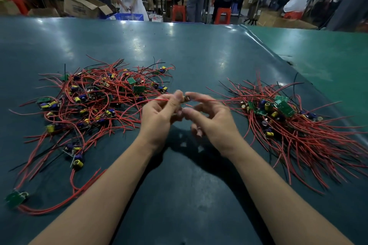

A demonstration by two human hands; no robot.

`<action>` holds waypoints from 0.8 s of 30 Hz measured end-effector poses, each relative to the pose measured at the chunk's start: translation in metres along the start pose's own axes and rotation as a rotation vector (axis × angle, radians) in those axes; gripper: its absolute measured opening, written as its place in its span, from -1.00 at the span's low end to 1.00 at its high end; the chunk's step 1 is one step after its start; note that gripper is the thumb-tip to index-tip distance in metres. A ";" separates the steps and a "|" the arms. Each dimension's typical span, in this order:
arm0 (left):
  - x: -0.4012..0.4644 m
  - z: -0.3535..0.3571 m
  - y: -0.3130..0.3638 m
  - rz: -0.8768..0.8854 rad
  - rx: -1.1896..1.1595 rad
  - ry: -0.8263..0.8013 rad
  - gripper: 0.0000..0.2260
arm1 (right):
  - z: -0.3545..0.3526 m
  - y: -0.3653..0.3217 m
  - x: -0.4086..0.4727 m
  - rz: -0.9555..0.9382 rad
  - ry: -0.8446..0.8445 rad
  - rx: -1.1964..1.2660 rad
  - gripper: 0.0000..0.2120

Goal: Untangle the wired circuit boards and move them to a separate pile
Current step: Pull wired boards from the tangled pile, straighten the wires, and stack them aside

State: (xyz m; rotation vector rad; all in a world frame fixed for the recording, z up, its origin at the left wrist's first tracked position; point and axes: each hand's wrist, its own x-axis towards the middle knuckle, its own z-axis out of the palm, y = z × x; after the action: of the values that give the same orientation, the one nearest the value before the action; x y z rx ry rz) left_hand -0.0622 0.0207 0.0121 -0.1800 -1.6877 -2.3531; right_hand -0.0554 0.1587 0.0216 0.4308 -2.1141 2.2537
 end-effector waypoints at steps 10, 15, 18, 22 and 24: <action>0.000 0.006 0.000 0.041 0.189 0.044 -0.66 | -0.004 0.006 0.002 -0.247 0.310 -0.238 -0.91; -0.002 -0.003 0.000 0.296 0.654 0.205 -0.73 | -0.030 -0.004 0.014 -0.062 0.831 0.450 -0.74; -0.002 -0.014 0.002 0.429 1.081 0.310 -0.84 | -0.031 0.000 0.014 0.096 0.793 0.556 -0.67; 0.005 -0.036 0.008 0.225 1.497 0.557 -0.75 | -0.022 0.004 0.015 0.051 0.637 0.372 -0.63; 0.008 -0.047 0.013 0.056 1.541 0.626 -0.66 | -0.021 0.005 0.016 0.019 0.602 0.324 -0.62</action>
State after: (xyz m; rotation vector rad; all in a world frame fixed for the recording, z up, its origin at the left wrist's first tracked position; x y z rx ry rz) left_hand -0.0643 -0.0285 0.0104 0.6633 -2.3984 -0.4270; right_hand -0.0754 0.1760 0.0195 -0.2483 -1.4731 2.3405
